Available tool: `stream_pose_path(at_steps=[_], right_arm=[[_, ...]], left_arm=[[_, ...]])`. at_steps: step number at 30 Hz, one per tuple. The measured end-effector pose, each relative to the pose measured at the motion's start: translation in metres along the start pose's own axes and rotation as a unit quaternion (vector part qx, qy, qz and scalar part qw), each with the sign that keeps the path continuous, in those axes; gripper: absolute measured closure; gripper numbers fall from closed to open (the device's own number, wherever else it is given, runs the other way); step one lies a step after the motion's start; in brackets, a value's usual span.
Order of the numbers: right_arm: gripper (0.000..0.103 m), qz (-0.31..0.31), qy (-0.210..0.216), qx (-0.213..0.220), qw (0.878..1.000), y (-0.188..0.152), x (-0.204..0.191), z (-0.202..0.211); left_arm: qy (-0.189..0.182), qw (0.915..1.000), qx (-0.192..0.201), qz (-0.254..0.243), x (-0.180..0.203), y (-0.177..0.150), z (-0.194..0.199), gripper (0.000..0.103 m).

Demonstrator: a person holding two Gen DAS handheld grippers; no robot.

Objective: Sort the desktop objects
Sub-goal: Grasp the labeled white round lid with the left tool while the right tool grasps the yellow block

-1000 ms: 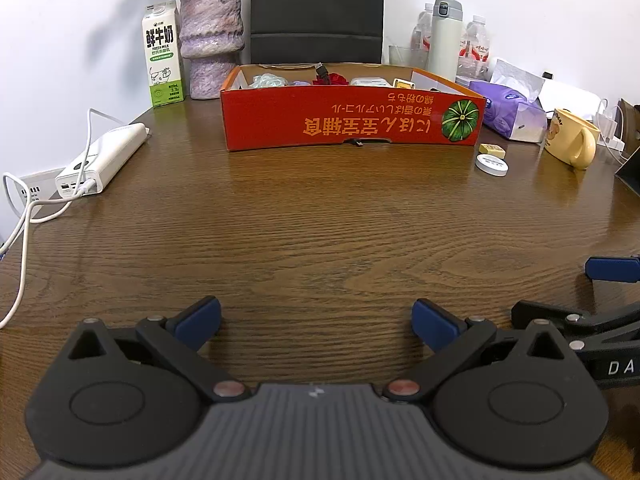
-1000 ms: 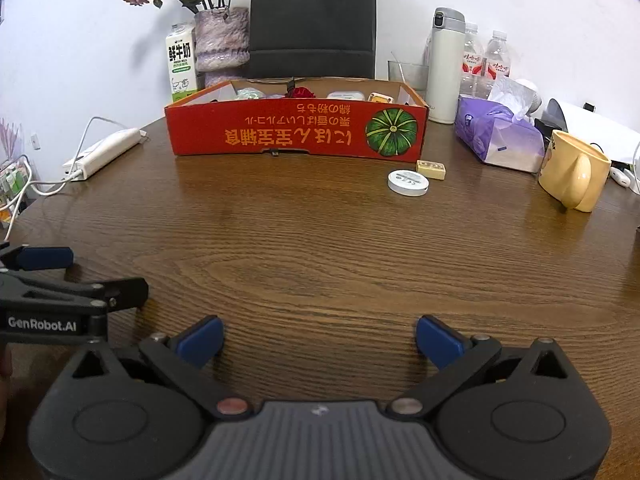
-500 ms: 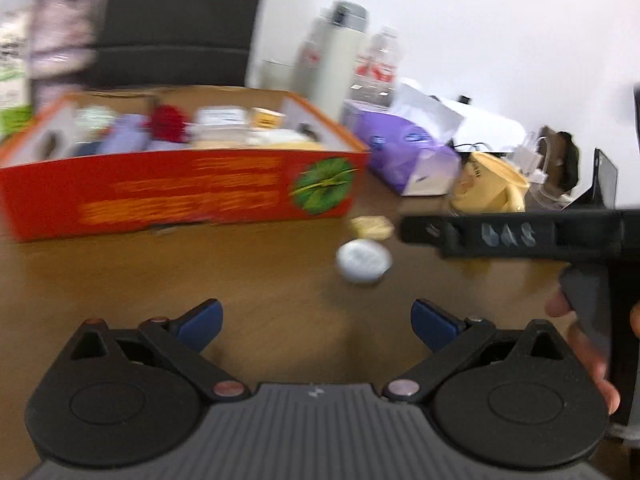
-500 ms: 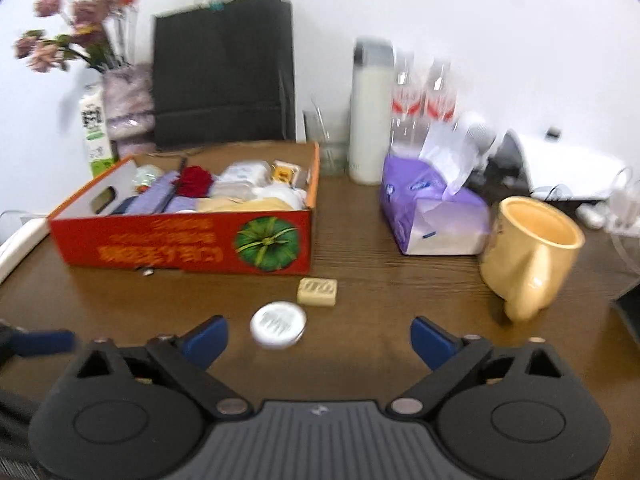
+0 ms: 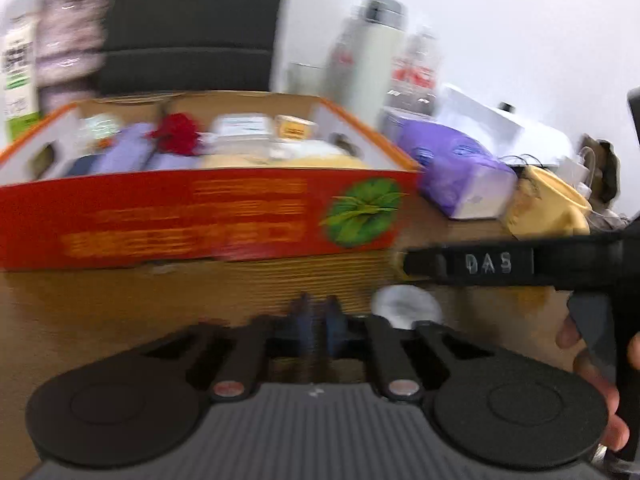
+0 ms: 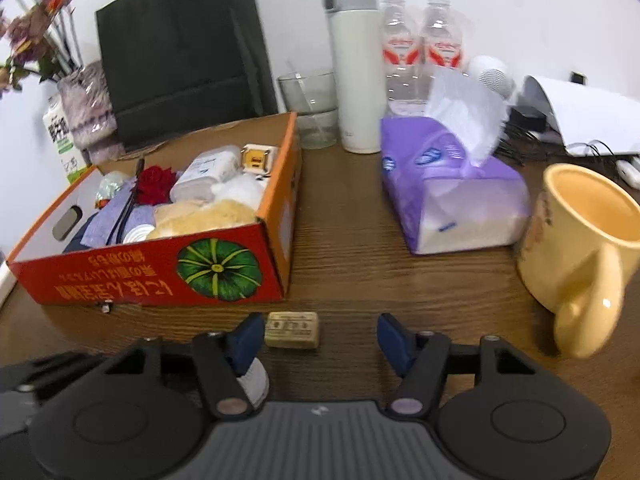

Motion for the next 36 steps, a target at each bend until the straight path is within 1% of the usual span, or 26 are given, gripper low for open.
stream_pose_path(at_steps=[1,2,3,4,5,6,7,8,9,10,11,13,14,15,16,17,18,20,21,24,27,29,31,33,35,36], right_arm=[[0.044,0.008,-0.003,-0.007,1.0,-0.003,-0.005,-0.005],[0.049,0.029,-0.014,0.001,0.999,-0.006,-0.012,-0.006],[0.06,0.06,-0.027,0.009,0.998,-0.008,-0.021,-0.007],[0.07,0.077,-0.031,0.016,0.996,-0.01,-0.027,-0.007],[0.074,0.082,-0.032,0.019,0.996,-0.01,-0.031,-0.007],[0.074,0.075,-0.034,0.02,0.996,-0.011,-0.032,-0.006],[0.074,0.066,-0.036,0.023,0.997,-0.01,-0.031,-0.005],[0.074,0.058,-0.038,0.028,0.997,-0.01,-0.028,-0.001],[0.074,0.053,-0.04,0.037,0.997,-0.009,-0.026,0.007],[0.074,0.049,-0.039,0.049,0.997,-0.007,-0.023,0.016],[0.074,0.038,-0.034,0.063,0.997,-0.005,-0.019,0.027],[0.074,0.008,-0.022,0.082,0.996,-0.004,-0.009,0.043],[0.074,-0.008,-0.017,0.09,0.996,-0.005,-0.003,0.05],[0.073,-0.022,-0.014,0.098,0.995,-0.007,0.004,0.057],[0.073,-0.032,-0.015,0.103,0.994,-0.011,0.01,0.059],[0.073,-0.039,-0.022,0.105,0.993,-0.013,0.015,0.06],[0.073,-0.045,-0.038,0.104,0.993,-0.016,0.022,0.059],[0.073,-0.049,-0.061,0.099,0.992,-0.017,0.031,0.057],[0.073,-0.053,-0.062,0.097,0.992,-0.018,0.033,0.055],[0.073,-0.048,-0.048,0.094,0.993,-0.019,0.026,0.054],[0.073,-0.021,-0.04,0.086,0.995,-0.021,0.011,0.049],[0.073,-0.005,-0.037,0.076,0.996,-0.024,0.002,0.044],[0.073,0.013,-0.033,0.071,0.997,-0.027,-0.009,0.041],[0.073,0.029,-0.022,0.066,0.997,-0.031,-0.02,0.039],[0.073,0.032,-0.006,0.058,0.998,-0.038,-0.032,0.041],[0.073,0.025,0.01,0.052,0.998,-0.044,-0.04,0.043]], left_arm=[[-0.001,0.9998,0.0,0.019,-0.013,-0.002,0.003,0.096],[-0.002,0.9995,-0.001,0.033,-0.023,-0.003,0.006,0.095],[-0.006,0.999,-0.002,0.044,-0.03,-0.005,0.008,0.094],[-0.02,0.9985,-0.003,0.051,-0.034,-0.004,0.01,0.087],[-0.028,0.9981,-0.001,0.055,-0.034,-0.003,0.013,0.069],[-0.035,0.998,0.004,0.054,-0.032,-0.002,0.016,0.056],[-0.041,0.9982,0.01,0.043,-0.027,-0.002,0.021,0.035],[-0.049,0.9981,0.02,0.033,-0.021,-0.001,0.026,0.027],[-0.061,0.9974,0.032,0.019,-0.012,0.001,0.031,0.024],[-0.079,0.9961,0.039,0.006,0.0,0.003,0.033,0.017],[-0.09,0.9951,0.041,-0.003,0.011,0.004,0.034,0.013],[-0.094,0.9941,0.048,-0.026,0.031,0.008,0.028,0.013],[-0.084,0.9949,0.043,-0.034,0.038,0.008,0.023,0.014],[-0.073,0.9962,0.03,-0.036,0.043,0.008,0.015,0.018],[-0.072,0.9968,0.007,-0.032,0.048,0.005,0.006,0.027],[-0.081,0.9963,-0.011,-0.026,0.053,0.002,0.0,0.033],[-0.084,0.9962,-0.004,-0.022,0.056,0.001,0.0,0.037],[-0.052,0.997,0.0,-0.058,0.065,-0.003,-0.001,0.062],[-0.043,0.9968,0.003,-0.068,0.067,-0.004,0.0,0.063],[-0.037,0.9976,0.004,-0.058,0.058,-0.007,0.002,0.063],[0.0,0.9988,0.006,-0.049,0.035,-0.004,0.005,0.063],[0.008,0.9995,0.01,-0.029,0.016,-0.001,0.015,0.063],[0.007,0.9996,0.025,-0.01,-0.006,-0.003,0.038,0.063],[0.011,0.9993,0.034,0.014,-0.03,-0.012,0.066,0.063],[0.025,0.9984,0.041,0.03,-0.057,-0.027,0.094,0.063],[0.035,0.998,0.043,0.031,-0.069,-0.035,0.106,0.063]])
Point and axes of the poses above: each gripper's, at about its wrist camera, not at the fingertips, and z roughly against the way its jaws point, x to its right, y to its top, the point moved 9 cm from there along -z, roughly the way its jaws point, and after that the axes turned 8 degrees about y, right-handed, at the moved point
